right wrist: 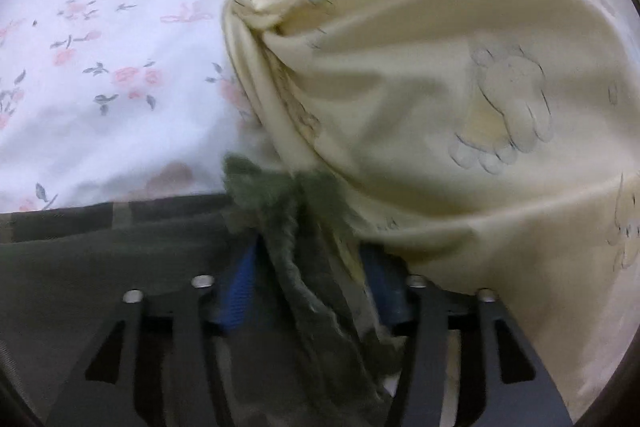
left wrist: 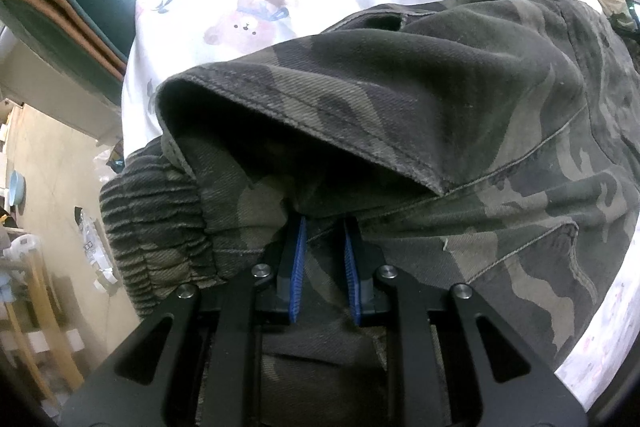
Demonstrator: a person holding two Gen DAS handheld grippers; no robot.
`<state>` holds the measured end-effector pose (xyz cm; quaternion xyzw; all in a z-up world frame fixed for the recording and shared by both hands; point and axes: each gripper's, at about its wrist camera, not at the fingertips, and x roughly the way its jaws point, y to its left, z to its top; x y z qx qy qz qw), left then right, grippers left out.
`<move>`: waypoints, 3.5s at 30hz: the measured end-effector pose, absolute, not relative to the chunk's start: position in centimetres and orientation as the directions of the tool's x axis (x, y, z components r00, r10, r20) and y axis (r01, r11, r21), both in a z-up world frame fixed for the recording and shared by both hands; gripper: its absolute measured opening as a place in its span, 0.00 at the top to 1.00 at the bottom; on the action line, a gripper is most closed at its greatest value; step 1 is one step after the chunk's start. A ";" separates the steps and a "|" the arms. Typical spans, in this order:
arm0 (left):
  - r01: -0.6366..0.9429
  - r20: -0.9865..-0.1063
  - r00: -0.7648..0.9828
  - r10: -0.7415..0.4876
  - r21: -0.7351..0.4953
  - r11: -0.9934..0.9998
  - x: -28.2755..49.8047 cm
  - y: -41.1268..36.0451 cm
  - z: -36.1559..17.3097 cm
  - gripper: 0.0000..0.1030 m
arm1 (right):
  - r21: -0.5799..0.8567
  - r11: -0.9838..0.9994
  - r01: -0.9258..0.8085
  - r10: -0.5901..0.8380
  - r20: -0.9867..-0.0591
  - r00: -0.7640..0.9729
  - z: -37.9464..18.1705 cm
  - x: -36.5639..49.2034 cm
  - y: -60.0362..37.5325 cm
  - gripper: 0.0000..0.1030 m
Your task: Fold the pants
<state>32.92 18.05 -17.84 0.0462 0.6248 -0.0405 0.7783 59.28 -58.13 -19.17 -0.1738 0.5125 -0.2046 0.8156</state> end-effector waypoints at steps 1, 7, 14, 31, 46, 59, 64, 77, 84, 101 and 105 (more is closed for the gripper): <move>0.121 -0.977 0.215 -0.005 0.022 0.992 32.9 18.0 -17.8 0.84 | -0.459 0.872 0.169 -0.487 -0.790 0.371 -18.2 58.8 -58.5 0.44; 0.125 -0.969 0.242 0.042 0.074 0.989 32.4 17.3 -17.2 0.85 | -0.329 0.910 0.252 -0.413 -0.771 0.484 -12.0 51.8 -56.0 0.25; 0.076 -0.945 0.320 -0.068 -0.046 0.996 29.0 16.1 -10.2 0.22 | 0.119 0.928 0.354 -0.125 -0.794 0.594 -8.0 39.1 -49.3 0.25; -0.518 -0.672 0.672 -0.311 -0.726 0.452 10.9 11.9 -18.1 0.04 | 0.503 0.831 0.236 0.352 -0.806 0.476 -13.1 22.5 -38.6 0.23; -0.551 -0.615 0.788 -0.010 -0.713 0.434 19.3 20.9 -18.8 0.19 | 0.596 0.735 0.323 0.386 -0.760 0.524 -13.8 24.6 -43.2 0.23; -0.432 -0.590 0.806 -0.051 -0.645 0.630 18.7 22.2 -13.3 0.88 | 0.619 0.712 0.331 0.397 -0.744 0.537 -14.2 24.7 -43.6 0.23; -0.454 -0.605 0.795 -0.043 -0.641 0.619 19.2 22.1 -12.2 0.88 | 0.627 0.639 0.445 0.321 -0.743 0.587 -16.1 23.8 -46.9 0.18; -0.492 -0.688 0.726 -0.008 -0.528 0.692 20.0 21.3 -13.2 0.88 | 0.734 0.529 0.426 0.227 -0.605 0.763 -20.6 32.2 -62.5 0.57; -0.513 -0.736 0.677 0.026 -0.446 0.733 20.9 20.8 -14.0 0.88 | 0.703 0.550 0.450 0.143 -0.611 0.779 -21.3 35.3 -68.9 0.73; -0.422 -0.651 0.751 -0.106 -0.598 0.682 15.2 23.2 -4.8 0.90 | 0.443 0.712 0.544 -0.088 -0.713 0.696 -8.4 27.1 -66.8 0.98; -0.396 -0.680 0.720 -0.138 -0.566 0.724 11.6 25.5 -1.4 0.90 | 0.360 0.702 0.614 -0.119 -0.791 0.600 -7.0 21.9 -65.6 0.98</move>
